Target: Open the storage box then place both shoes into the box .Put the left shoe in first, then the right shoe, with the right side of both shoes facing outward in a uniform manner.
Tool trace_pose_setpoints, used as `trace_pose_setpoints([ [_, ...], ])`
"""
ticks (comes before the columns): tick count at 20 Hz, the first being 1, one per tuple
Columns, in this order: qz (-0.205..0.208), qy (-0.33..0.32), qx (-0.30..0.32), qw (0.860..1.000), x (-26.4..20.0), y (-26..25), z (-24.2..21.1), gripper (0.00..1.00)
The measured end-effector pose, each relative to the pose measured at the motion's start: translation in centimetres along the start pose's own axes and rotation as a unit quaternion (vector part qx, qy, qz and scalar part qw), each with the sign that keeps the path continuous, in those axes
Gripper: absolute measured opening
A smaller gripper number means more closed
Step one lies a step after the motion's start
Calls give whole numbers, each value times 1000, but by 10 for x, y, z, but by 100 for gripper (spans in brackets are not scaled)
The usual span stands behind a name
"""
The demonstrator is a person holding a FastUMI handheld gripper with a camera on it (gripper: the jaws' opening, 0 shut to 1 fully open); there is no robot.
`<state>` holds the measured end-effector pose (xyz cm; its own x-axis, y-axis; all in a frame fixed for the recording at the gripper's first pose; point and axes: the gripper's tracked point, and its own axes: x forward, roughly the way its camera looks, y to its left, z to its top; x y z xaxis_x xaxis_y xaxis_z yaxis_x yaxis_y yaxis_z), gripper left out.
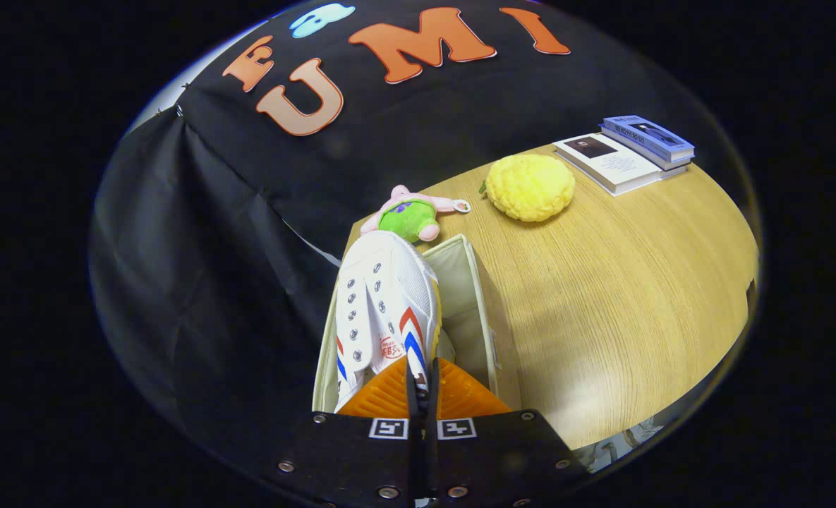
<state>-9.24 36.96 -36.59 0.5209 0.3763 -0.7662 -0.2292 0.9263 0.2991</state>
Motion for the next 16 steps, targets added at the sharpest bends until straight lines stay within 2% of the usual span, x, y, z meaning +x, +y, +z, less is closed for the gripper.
trace_pose_setpoints([
  [4, -24, 31, 3, 999, 7, -6, -19, 1],
  [5, -34, 51, 4, 998, 7, -6, -28, 4],
  [6, -18, 63, 4, 998, 6, -1, -32, 7],
  [8, 19, 57, 19, 998, 6, 20, -20, 43],
  [9, 18, 48, 9, 999, 4, 20, -13, 60],
  [12, 21, 9, -34, 999, -3, 24, 20, 99],
  [16, 24, -38, -62, 997, -23, 22, 64, 99],
])
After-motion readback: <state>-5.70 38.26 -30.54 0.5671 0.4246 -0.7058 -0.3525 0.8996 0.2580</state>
